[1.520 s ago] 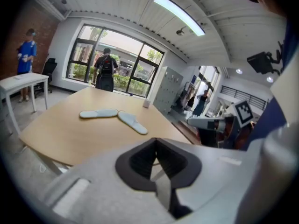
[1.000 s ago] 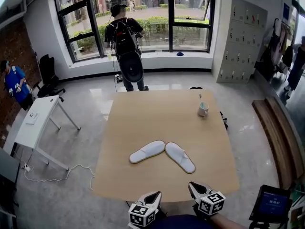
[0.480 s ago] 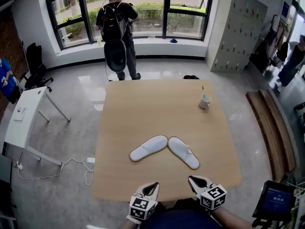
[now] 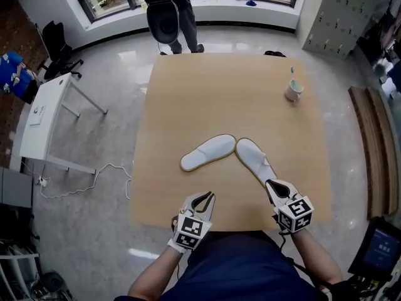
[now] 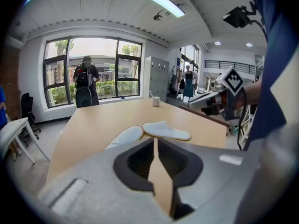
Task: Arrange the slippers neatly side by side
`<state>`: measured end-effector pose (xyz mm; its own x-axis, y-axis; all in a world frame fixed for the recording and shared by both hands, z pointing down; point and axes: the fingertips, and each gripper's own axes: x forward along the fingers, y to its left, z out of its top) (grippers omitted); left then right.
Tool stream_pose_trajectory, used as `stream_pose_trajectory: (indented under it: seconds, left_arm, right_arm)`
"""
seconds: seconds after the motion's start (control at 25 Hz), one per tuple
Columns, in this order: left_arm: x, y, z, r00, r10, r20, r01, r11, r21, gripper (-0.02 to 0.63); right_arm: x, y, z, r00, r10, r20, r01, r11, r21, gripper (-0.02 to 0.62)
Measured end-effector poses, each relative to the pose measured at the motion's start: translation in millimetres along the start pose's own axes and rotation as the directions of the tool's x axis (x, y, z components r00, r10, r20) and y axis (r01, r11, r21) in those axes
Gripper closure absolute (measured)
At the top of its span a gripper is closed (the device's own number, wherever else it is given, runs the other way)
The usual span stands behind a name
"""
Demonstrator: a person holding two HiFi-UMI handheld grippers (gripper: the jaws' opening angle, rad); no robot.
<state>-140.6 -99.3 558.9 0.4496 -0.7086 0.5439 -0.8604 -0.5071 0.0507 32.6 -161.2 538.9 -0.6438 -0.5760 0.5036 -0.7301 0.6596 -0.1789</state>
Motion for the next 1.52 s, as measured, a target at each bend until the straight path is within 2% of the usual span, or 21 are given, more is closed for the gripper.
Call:
stream_pose_trajectory:
  seconds: [0.08,0.16,0.24,0.28,0.4,0.48,0.56,0.64,0.72,0.88,0.92,1.0,1.04,1.08,1.16,1.24,1.32,1.44,1.52]
  left_arm:
    - [9.3,6.2,2.9,1.000,-0.006,-0.030,0.008,0.998,0.064,0.547]
    - [18.3,14.9,6.2,0.998,-0.007,-0.059,0.015,0.990,0.143,0.525]
    - [28.6,23.2,9.3,0.996,-0.006,-0.090,0.028,0.970,0.243,0.502]
    - [34.9,25.6,11.2,0.994,-0.012,-0.105,0.044,0.952,0.303,0.496]
    - [53.7,30.9,16.6,0.985,-0.068,-0.156,0.134,0.874,0.467,0.485]
    - [62.8,40.6,15.8,0.973,-0.101,-0.209,0.198,0.833,0.516,0.476]
    - [70.5,53.8,11.8,0.955,-0.111,-0.275,0.251,0.795,0.552,0.435]
    - [75.3,67.3,5.2,0.932,-0.106,-0.346,0.305,0.743,0.596,0.413]
    - [78.3,79.8,-3.6,0.904,-0.104,-0.414,0.369,0.679,0.635,0.393]
    - [96.2,102.8,-21.6,0.850,-0.105,-0.515,0.484,0.542,0.687,0.369]
    - [101.5,107.6,-26.1,0.836,-0.105,-0.538,0.511,0.505,0.696,0.364]
    - [111.9,117.6,-34.7,0.813,-0.102,-0.573,0.551,0.450,0.703,0.351]
    - [117.3,122.7,-38.4,0.806,-0.102,-0.583,0.563,0.438,0.701,0.351]
    - [123.0,127.4,-41.5,0.801,-0.104,-0.589,0.569,0.437,0.697,0.351]
    - [134.1,133.6,-46.9,0.796,-0.114,-0.595,0.573,0.461,0.678,0.351]
    - [142.4,134.2,-53.6,0.787,-0.130,-0.602,0.580,0.489,0.652,0.351]
    - [146.6,132.9,-61.4,0.775,-0.140,-0.616,0.595,0.488,0.638,0.351]
    - [148.7,130.8,-71.0,0.757,-0.145,-0.637,0.619,0.469,0.630,0.351]
    - [148.7,129.7,-75.8,0.747,-0.149,-0.648,0.629,0.471,0.618,0.351]
  right_arm:
    - [10.1,-6.7,-1.4,0.999,0.027,-0.020,-0.028,0.999,-0.036,0.565]
    - [20.9,-9.3,-3.2,0.997,0.062,-0.052,-0.067,0.994,-0.084,0.517]
    - [30.8,-11.0,-5.4,0.991,0.100,-0.087,-0.111,0.983,-0.145,0.493]
    - [35.2,-12.7,-7.4,0.987,0.121,-0.106,-0.139,0.973,-0.183,0.486]
    - [46.4,-13.9,-12.5,0.963,0.212,-0.166,-0.256,0.914,-0.314,0.465]
    - [53.0,-8.7,-15.0,0.936,0.285,-0.207,-0.345,0.859,-0.379,0.446]
    - [60.5,-8.1,-18.5,0.912,0.319,-0.258,-0.404,0.803,-0.438,0.441]
    - [68.9,-10.5,-21.7,0.899,0.316,-0.304,-0.433,0.755,-0.493,0.433]
    - [76.4,-12.4,-27.3,0.888,0.301,-0.347,-0.452,0.707,-0.544,0.431]
    - [87.0,-24.4,-52.8,0.855,0.237,-0.462,-0.509,0.558,-0.656,0.431]
    - [89.0,-27.1,-58.7,0.844,0.230,-0.485,-0.525,0.541,-0.657,0.428]
    - [94.9,-30.9,-64.9,0.832,0.226,-0.507,-0.539,0.543,-0.643,0.416]
    - [99.0,-32.4,-65.2,0.833,0.226,-0.504,-0.535,0.557,-0.635,0.412]
    - [103.2,-33.9,-64.5,0.838,0.227,-0.496,-0.526,0.577,-0.625,0.410]
    - [110.1,-36.4,-64.9,0.848,0.230,-0.478,-0.507,0.619,-0.600,0.407]
    - [112.9,-37.0,-72.4,0.845,0.232,-0.481,-0.506,0.637,-0.582,0.407]
    - [112.5,-35.2,-85.7,0.830,0.227,-0.510,-0.528,0.617,-0.584,0.407]
    - [108.8,-34.5,-110.8,0.788,0.207,-0.580,-0.583,0.553,-0.595,0.407]
    - [107.2,-37.0,-123.2,0.765,0.205,-0.611,-0.608,0.543,-0.579,0.407]
